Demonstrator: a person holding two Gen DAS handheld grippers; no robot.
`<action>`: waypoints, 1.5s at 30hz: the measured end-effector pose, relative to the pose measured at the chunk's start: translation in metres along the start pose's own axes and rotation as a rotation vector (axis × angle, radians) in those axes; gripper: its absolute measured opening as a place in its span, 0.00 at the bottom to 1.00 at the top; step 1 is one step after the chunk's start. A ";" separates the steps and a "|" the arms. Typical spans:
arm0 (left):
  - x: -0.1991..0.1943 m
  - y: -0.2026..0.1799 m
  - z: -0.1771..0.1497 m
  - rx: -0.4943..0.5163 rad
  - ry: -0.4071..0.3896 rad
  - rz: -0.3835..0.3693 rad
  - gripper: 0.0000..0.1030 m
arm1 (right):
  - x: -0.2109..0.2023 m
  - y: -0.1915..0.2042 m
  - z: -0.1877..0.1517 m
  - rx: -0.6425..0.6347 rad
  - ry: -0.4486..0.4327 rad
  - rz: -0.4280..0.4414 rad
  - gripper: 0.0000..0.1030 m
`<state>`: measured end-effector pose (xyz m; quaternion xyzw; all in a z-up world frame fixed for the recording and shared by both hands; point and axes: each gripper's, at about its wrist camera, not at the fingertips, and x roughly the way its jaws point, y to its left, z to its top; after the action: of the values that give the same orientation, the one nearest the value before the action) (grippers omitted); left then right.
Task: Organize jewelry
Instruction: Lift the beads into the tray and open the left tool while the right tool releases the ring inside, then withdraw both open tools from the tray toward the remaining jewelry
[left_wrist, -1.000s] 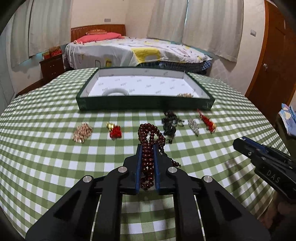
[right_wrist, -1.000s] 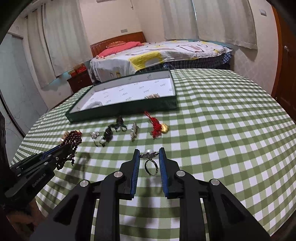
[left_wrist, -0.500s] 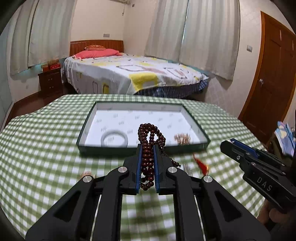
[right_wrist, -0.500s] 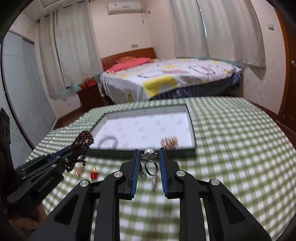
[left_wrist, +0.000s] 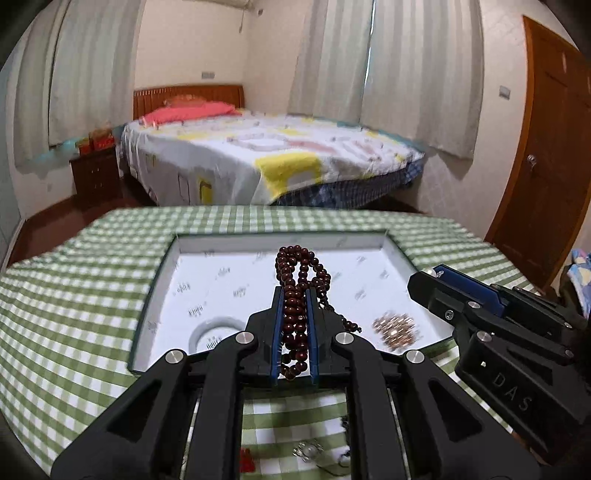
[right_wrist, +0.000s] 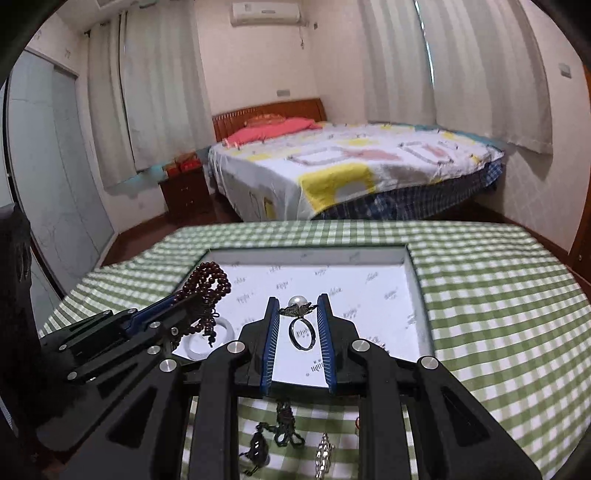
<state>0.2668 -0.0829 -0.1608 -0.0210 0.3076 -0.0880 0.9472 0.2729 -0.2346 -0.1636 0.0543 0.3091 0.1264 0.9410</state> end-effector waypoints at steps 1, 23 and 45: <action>0.010 0.002 -0.003 -0.004 0.022 0.002 0.11 | 0.009 0.000 -0.003 -0.001 0.020 0.000 0.21; 0.071 0.016 -0.023 -0.023 0.191 -0.022 0.31 | 0.072 -0.011 -0.026 0.006 0.207 -0.007 0.24; 0.009 0.013 -0.019 -0.049 0.075 -0.031 0.53 | 0.013 -0.017 -0.029 0.052 0.115 -0.030 0.24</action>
<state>0.2642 -0.0719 -0.1828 -0.0457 0.3445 -0.0958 0.9328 0.2695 -0.2471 -0.1978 0.0667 0.3666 0.1070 0.9218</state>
